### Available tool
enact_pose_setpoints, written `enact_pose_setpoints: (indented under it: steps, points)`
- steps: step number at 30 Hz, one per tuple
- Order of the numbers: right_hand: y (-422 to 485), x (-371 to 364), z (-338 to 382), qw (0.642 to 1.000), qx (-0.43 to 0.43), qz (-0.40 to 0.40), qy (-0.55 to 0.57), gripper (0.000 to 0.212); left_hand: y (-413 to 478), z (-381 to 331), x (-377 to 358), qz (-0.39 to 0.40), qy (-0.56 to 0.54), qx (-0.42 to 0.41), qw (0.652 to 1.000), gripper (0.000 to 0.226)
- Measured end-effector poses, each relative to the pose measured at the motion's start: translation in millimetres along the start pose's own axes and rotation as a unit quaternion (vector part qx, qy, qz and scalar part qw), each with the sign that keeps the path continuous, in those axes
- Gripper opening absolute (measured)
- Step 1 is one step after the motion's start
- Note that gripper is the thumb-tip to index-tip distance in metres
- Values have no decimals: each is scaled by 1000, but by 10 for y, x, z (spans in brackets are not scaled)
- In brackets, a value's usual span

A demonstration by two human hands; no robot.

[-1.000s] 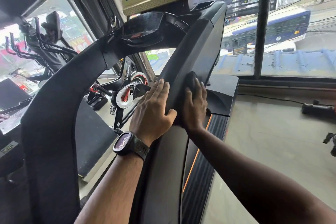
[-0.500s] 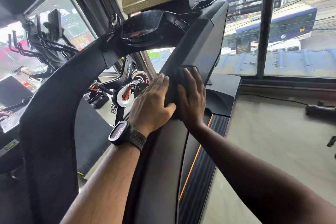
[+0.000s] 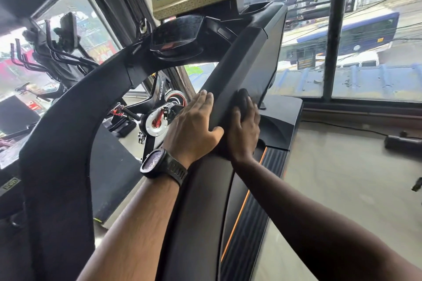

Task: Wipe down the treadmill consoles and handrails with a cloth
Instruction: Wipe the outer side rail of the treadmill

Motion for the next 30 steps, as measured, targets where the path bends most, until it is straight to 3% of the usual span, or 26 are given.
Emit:
enact_pose_setpoints:
  steps: [4, 6, 10, 11, 15, 17, 19, 21, 22, 26, 28, 30]
  points:
    - [-149, -27, 137, 989, 134, 60, -30, 55, 7, 34, -4, -2, -20, 6, 1000, 90]
    - [83, -36, 160, 985, 157, 53, -54, 54, 16, 33, -16, -1, -20, 6, 1000, 91]
    - [213, 2, -164, 999, -50, 11, -11, 53, 34, 21, -29, 1, -18, 6, 1000, 92]
    - [109, 6, -163, 998, -58, 18, -12, 54, 38, 22, -35, 3, -16, 5, 1000, 92]
    - [-51, -23, 222, 988, 138, 60, -11, 55, 44, 29, -42, 4, -14, 6, 1000, 94]
    - [126, -67, 273, 984, 164, 54, -38, 54, 39, 18, -32, 3, -13, 8, 1000, 94]
    - [310, -12, 101, 996, 89, 15, -6, 52, 30, 12, -29, 4, -7, 6, 1000, 93]
    - [276, 20, -158, 998, -51, -12, 34, 51, 39, 14, -25, -1, 0, 1, 1000, 90]
    - [186, 15, -196, 997, -72, -7, 34, 52, 42, 18, -29, -1, 1, -1, 1000, 89]
    - [1, -18, 154, 990, 127, 54, 12, 54, 48, 32, -19, -4, -14, 8, 1000, 89]
    - [173, -29, 183, 986, 155, 57, -26, 54, 47, 25, -23, -1, -20, 10, 1000, 89]
    - [310, -9, 46, 994, 102, 35, -29, 54, 48, 28, -28, 2, -22, 12, 1000, 89]
Point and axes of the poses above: each hand's wrist, its own y-axis towards the middle knuckle, its own x-axis out of the back of the hand, z = x × y, the point moved 7 cm from there along y, towards the middle knuckle, and after that the axes turned 6 degrees about y, right-handed, at the moved point
